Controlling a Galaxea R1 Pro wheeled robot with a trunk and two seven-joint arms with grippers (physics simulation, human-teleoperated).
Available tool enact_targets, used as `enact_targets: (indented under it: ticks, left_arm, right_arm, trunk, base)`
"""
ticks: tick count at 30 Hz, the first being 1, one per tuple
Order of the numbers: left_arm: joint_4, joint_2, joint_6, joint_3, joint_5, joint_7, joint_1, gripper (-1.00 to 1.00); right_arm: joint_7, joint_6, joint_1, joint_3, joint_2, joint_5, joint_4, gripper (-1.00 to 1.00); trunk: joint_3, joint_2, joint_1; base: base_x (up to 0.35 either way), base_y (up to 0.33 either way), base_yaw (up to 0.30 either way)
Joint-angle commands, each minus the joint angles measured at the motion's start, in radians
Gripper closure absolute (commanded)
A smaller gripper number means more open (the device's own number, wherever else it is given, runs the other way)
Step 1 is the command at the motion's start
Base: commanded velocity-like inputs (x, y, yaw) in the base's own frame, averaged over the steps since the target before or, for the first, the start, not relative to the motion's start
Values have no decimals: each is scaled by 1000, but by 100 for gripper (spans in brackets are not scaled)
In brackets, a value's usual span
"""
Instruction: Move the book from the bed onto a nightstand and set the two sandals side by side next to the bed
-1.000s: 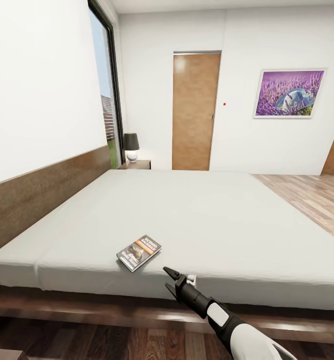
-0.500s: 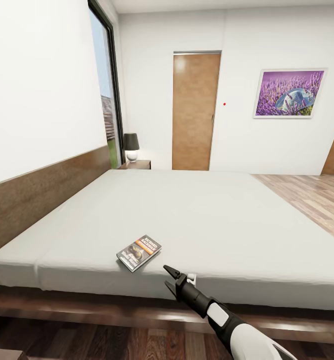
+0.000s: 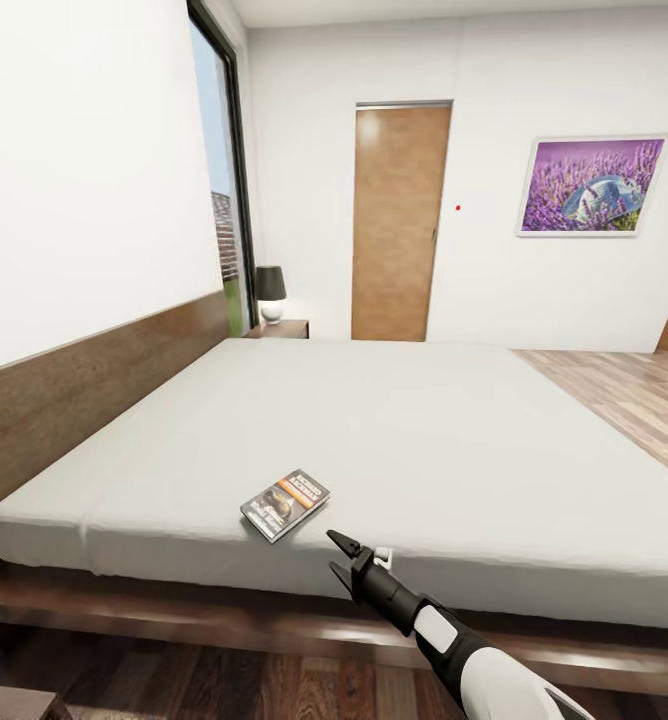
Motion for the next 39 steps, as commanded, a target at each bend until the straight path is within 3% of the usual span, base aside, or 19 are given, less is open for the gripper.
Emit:
enact_targets:
  ticks: [1,39]
  left_arm:
    - [-1,0,2,-6,11,9,-7,-100]
    - [-1,0,2,-6,10,9,-7,-100]
  right_arm:
    - [1,8,0,2,0,-8,-1,-100]
    - [18,8,-1,3,0,-8,0,-100]
  trunk:
    - [-1,0,0]
    - [-9,0,0]
  base:
    - [0,0,42]
    - [0,0,64]
